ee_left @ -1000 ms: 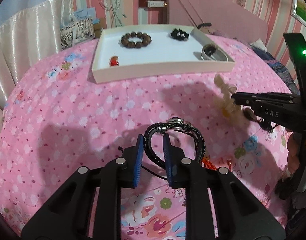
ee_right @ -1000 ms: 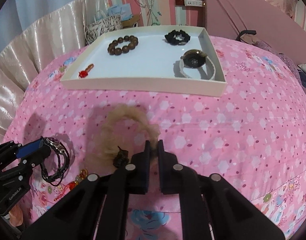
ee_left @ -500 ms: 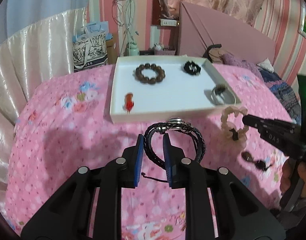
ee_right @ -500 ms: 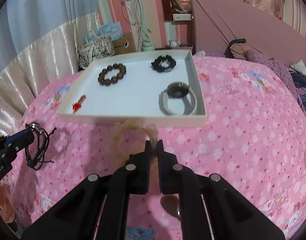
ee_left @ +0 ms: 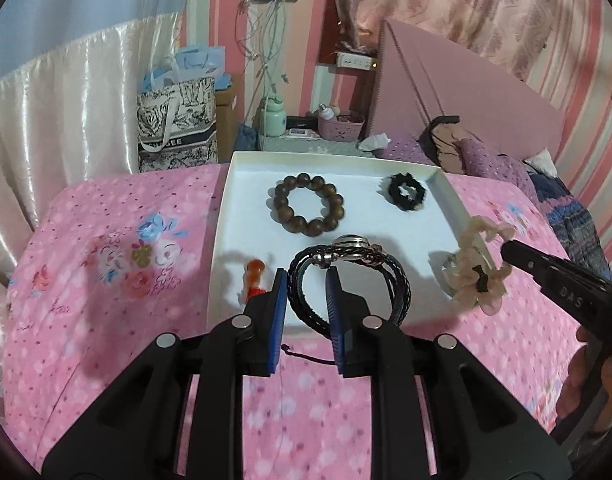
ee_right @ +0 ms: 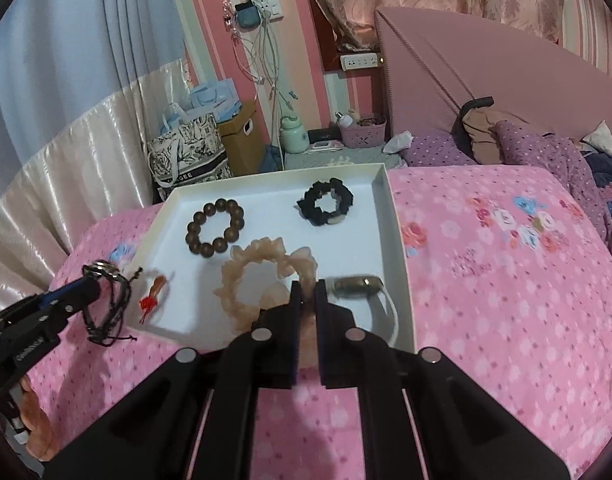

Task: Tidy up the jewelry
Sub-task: 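Carry bracelets and scrunchie into the white tray and open both tools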

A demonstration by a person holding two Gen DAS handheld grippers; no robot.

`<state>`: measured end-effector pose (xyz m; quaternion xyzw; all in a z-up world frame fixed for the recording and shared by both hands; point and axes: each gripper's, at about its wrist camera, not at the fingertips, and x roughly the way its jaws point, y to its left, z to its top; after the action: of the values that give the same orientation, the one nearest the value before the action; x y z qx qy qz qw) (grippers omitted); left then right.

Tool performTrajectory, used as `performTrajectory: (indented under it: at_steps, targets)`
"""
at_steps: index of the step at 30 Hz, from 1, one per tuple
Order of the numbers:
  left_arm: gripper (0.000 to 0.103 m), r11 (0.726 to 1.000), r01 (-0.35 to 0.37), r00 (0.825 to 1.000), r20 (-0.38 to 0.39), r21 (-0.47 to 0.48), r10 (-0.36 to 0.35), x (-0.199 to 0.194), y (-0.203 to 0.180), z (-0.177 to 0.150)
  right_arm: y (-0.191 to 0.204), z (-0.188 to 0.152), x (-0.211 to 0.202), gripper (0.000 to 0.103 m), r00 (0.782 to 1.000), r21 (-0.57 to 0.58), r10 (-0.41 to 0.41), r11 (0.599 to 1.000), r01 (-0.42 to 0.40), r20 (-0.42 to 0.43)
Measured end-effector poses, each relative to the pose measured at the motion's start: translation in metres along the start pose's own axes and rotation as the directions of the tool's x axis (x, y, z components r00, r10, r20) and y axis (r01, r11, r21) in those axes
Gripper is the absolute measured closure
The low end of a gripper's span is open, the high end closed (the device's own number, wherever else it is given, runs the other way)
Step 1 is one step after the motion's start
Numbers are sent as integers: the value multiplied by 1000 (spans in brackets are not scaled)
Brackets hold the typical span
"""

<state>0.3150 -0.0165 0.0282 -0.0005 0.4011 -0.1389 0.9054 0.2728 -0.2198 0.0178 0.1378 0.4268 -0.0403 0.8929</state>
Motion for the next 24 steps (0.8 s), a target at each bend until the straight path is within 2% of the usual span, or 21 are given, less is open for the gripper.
performTrajectory:
  at_steps: [5, 8, 16, 24]
  targets:
    - [85, 999, -5, 999, -34, -43, 4, 40, 13, -2, 0, -5, 23, 97, 1000, 13, 25, 1000, -25, -17]
    - [85, 999, -33, 997, -72, -29, 30, 60, 16, -9, 4, -10, 38, 97, 999, -16, 18, 1000, -19, -38]
    - [85, 1000, -26, 993, -113, -8, 25, 85, 15, -15, 3, -21, 61, 97, 995, -35, -10, 999, 6, -101]
    - [85, 999, -40, 992, -116, 23, 43, 95, 5, -21, 10, -30, 71, 97, 992, -69, -31, 997, 22, -123]
